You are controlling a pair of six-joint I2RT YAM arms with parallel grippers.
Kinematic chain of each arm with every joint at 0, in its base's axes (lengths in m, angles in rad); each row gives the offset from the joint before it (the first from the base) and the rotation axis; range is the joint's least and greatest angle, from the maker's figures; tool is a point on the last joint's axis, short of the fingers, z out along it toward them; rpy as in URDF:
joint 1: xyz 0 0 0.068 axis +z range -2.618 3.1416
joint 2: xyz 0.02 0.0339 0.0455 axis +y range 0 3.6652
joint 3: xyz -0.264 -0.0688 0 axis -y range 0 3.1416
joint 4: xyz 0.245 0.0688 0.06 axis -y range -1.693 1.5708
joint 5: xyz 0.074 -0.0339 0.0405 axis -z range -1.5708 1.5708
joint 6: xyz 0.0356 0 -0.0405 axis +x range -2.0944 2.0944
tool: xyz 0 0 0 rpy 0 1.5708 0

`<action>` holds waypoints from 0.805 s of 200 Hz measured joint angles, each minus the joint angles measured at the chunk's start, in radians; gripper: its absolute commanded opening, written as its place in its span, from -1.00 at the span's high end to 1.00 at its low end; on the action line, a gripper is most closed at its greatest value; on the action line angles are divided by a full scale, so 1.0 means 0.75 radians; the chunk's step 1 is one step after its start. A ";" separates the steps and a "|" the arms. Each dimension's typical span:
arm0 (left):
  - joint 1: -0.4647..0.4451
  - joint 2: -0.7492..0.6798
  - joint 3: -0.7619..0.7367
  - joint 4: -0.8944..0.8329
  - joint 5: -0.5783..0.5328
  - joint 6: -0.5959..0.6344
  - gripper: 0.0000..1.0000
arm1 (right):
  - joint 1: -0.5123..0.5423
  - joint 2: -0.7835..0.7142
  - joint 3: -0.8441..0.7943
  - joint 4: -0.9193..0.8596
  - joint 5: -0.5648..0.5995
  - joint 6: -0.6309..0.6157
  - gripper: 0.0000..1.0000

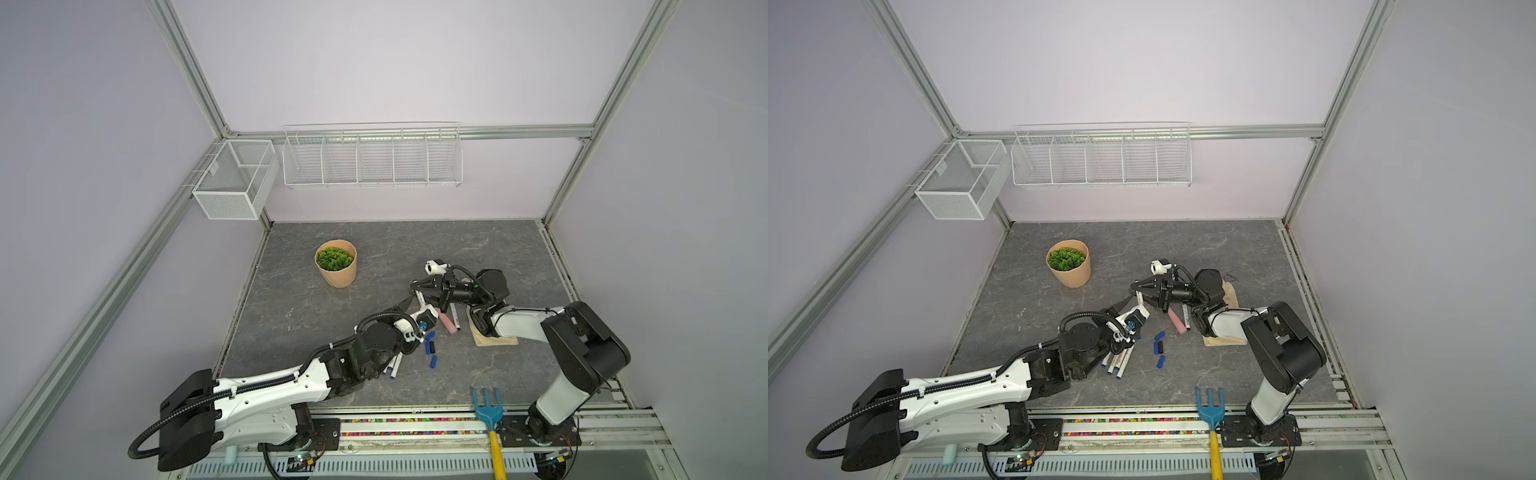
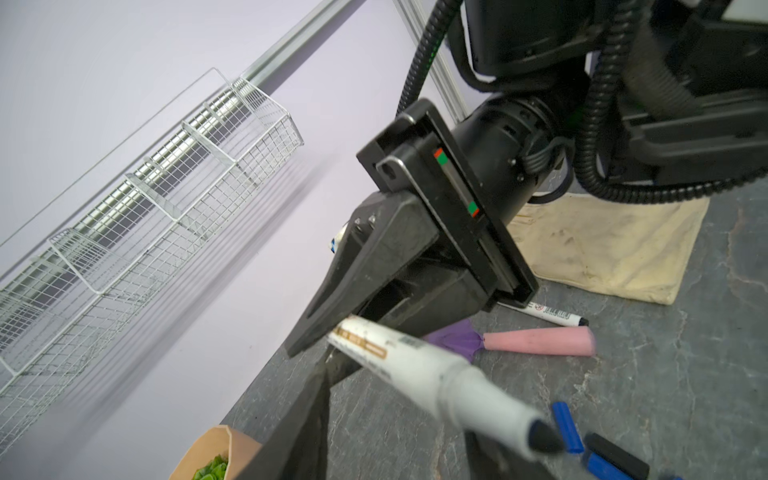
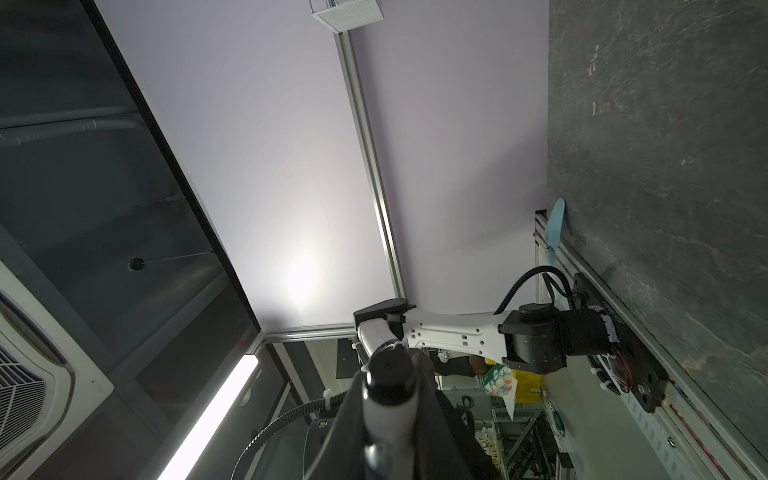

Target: Insert the pens into the pen caps

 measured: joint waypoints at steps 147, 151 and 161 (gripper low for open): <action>-0.001 0.085 0.001 0.204 0.028 0.175 0.29 | -0.003 -0.047 0.001 -0.071 -0.014 0.001 0.86; -0.001 0.087 0.001 0.209 0.027 0.180 0.31 | -0.004 -0.047 0.001 -0.070 -0.014 0.001 0.86; -0.001 0.091 0.001 0.216 0.022 0.201 0.36 | -0.006 -0.048 0.001 -0.071 -0.012 0.005 0.86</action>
